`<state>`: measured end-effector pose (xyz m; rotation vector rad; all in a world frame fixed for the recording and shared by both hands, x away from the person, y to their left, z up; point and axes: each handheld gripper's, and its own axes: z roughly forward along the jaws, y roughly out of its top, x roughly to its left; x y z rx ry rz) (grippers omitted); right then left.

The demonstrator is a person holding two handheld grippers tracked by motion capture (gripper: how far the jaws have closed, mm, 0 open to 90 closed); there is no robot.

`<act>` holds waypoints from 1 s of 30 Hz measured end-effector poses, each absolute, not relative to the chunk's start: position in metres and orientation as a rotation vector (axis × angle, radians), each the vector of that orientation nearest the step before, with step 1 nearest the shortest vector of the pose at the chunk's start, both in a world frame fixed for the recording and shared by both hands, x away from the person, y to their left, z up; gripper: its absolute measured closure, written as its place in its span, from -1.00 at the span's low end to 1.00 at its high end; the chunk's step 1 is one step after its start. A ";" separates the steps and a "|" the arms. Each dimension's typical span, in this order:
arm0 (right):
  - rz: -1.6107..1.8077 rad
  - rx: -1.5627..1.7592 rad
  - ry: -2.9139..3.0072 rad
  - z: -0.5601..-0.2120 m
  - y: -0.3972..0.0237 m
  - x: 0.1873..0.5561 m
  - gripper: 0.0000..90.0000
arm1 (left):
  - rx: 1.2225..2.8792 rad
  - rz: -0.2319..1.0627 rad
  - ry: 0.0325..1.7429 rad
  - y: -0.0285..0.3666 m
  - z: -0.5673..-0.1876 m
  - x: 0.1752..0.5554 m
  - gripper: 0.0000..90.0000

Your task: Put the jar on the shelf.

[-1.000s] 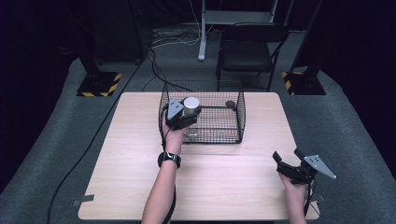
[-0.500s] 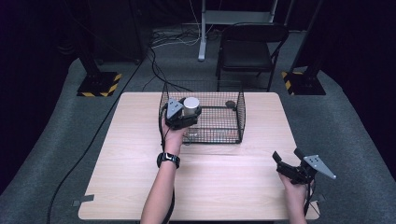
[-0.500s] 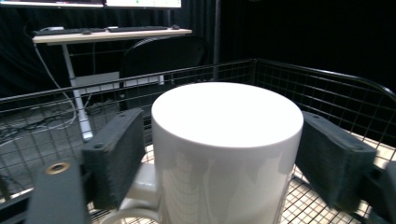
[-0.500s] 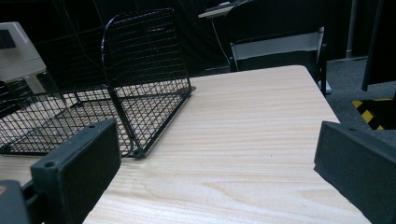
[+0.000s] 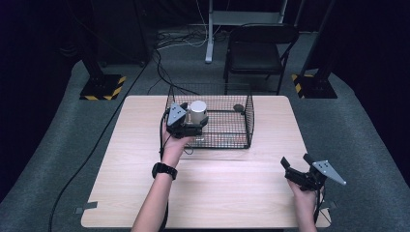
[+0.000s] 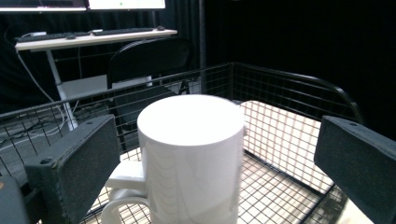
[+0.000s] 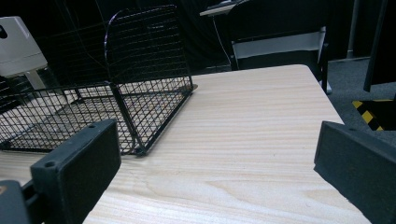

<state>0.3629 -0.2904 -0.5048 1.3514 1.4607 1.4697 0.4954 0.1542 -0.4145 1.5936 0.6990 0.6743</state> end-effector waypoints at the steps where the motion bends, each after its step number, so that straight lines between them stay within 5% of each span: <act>1: 1.469 1.352 1.461 -0.505 -0.290 0.363 -1.00 | 1.594 0.680 0.692 0.156 -0.413 0.492 -1.00; 13: 1.455 1.347 1.469 -0.505 -0.289 0.363 -1.00 | 1.599 0.717 0.643 0.192 -0.410 0.453 -1.00; 30: 1.427 1.333 1.495 -0.506 -0.284 0.365 -1.00 | 1.573 0.787 0.760 0.258 -0.459 0.408 -1.00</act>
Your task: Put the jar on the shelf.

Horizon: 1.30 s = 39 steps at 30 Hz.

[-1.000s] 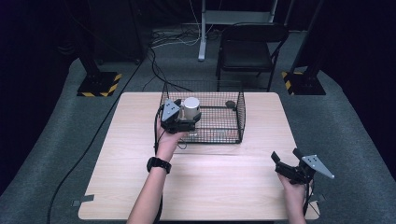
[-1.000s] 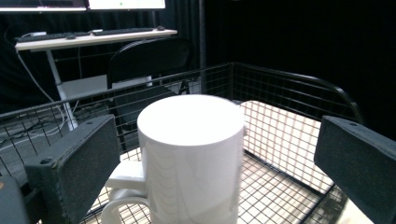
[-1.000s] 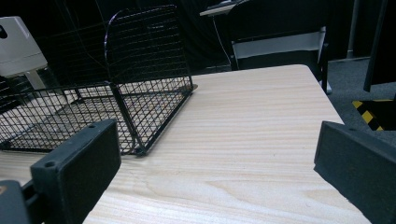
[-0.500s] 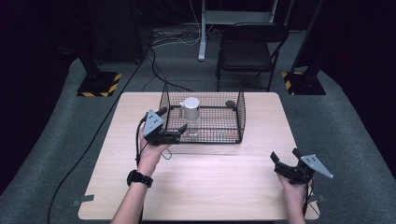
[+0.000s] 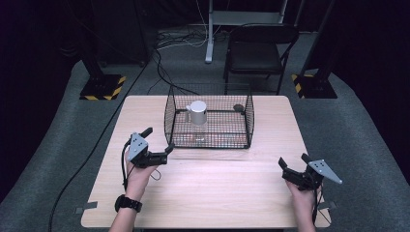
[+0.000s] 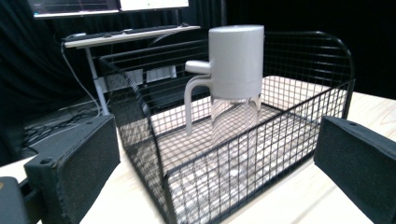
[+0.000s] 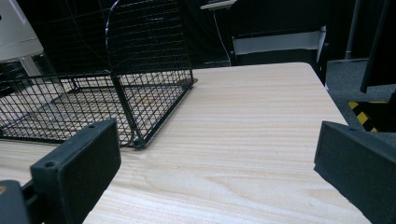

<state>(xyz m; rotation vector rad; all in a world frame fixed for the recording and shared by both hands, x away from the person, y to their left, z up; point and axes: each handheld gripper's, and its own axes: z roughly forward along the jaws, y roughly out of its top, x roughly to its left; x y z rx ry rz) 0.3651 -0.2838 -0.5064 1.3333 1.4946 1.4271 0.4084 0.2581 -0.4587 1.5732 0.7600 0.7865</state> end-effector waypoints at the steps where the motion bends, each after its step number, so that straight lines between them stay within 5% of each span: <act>1: 1.425 1.332 1.496 -0.506 -0.284 0.365 -1.00 | 1.564 0.788 0.763 0.260 -0.461 0.406 -1.00; 39: 1.407 1.325 1.499 -0.506 -0.284 0.364 -1.00 | 1.496 0.863 0.934 0.304 -0.502 0.377 -1.00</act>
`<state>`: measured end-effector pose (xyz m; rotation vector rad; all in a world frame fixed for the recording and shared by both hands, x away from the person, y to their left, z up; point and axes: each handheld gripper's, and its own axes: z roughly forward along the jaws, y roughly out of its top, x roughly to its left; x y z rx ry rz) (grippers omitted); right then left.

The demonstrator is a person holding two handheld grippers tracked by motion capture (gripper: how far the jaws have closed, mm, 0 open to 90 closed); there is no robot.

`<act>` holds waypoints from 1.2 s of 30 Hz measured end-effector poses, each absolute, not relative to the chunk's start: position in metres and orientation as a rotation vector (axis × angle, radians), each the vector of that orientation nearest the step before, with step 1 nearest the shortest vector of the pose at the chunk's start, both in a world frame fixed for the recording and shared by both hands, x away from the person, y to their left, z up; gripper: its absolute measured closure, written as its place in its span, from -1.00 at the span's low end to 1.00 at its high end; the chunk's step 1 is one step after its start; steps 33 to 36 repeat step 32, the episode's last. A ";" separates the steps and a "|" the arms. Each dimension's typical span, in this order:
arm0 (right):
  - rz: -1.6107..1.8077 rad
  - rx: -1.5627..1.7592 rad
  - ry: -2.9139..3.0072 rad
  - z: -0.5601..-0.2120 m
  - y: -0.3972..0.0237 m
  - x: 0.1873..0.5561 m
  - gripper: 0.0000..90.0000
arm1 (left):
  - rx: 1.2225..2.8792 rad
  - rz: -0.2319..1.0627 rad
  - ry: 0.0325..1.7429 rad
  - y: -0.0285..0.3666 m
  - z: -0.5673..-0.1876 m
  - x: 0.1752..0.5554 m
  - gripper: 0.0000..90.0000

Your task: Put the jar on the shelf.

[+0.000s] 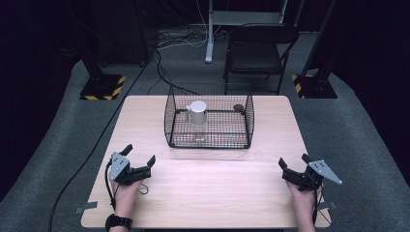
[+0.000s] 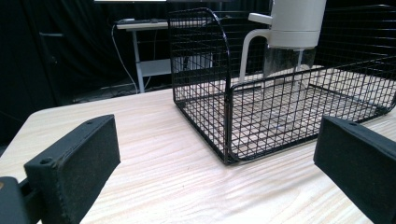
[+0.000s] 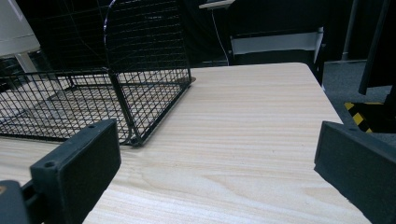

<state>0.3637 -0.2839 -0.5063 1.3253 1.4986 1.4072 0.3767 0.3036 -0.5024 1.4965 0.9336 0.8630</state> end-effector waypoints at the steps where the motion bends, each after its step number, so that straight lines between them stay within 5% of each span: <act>1: 1.407 1.325 1.497 -0.506 -0.284 0.364 -1.00 | 1.499 0.861 0.932 0.303 -0.502 0.377 -1.00; 36: 1.404 1.321 1.500 -0.506 -0.283 0.364 -1.00 | 1.486 0.828 0.943 0.301 -0.504 0.377 -0.99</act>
